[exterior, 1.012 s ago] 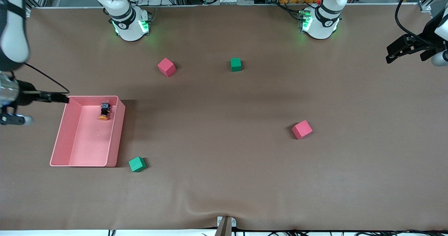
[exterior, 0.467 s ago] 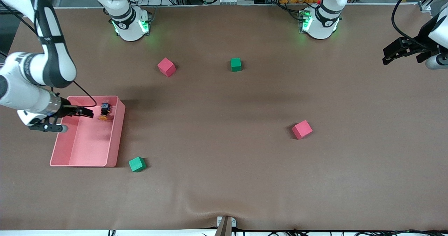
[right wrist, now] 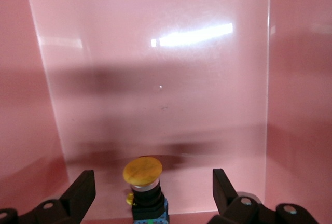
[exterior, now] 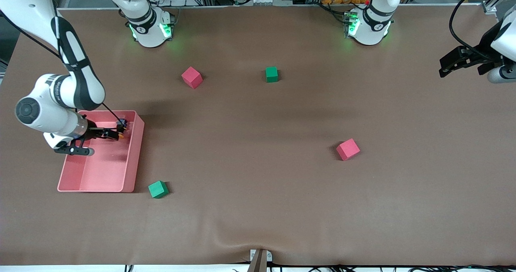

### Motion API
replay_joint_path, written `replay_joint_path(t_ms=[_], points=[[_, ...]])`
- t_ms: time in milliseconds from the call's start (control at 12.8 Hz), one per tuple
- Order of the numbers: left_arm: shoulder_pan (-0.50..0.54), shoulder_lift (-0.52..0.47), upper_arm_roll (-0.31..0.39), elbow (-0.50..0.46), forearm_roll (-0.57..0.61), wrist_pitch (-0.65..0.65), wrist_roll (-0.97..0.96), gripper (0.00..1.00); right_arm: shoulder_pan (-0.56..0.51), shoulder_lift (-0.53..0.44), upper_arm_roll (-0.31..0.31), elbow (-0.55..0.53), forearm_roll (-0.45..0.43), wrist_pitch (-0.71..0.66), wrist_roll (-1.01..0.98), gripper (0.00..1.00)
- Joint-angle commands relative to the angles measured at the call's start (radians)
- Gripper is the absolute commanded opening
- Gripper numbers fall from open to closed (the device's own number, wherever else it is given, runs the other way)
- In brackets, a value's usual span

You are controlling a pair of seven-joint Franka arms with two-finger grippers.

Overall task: Place and upright button with both arms
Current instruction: 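Lower the right gripper into the tray and grasp the yellow button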

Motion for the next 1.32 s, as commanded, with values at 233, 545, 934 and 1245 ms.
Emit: replay_joint_path(t_ms=[233,545,934,1245], points=[[0.004,0.001,-0.004,-0.010,0.004,0.026,-0.007,1.00,-0.020,-0.001,0.012,-0.074,-0.034,0.096,-0.005,1.00],[0.004,0.008,-0.004,-0.012,0.004,0.033,-0.007,1.00,-0.032,0.011,0.012,-0.137,-0.034,0.212,-0.004,1.00],[0.004,0.008,-0.004,-0.017,0.004,0.034,-0.007,1.00,-0.040,0.045,0.012,-0.143,-0.032,0.267,-0.004,1.00],[0.004,0.015,-0.004,-0.017,0.004,0.039,-0.007,1.00,-0.040,0.063,0.012,-0.142,-0.034,0.267,-0.004,1.00]])
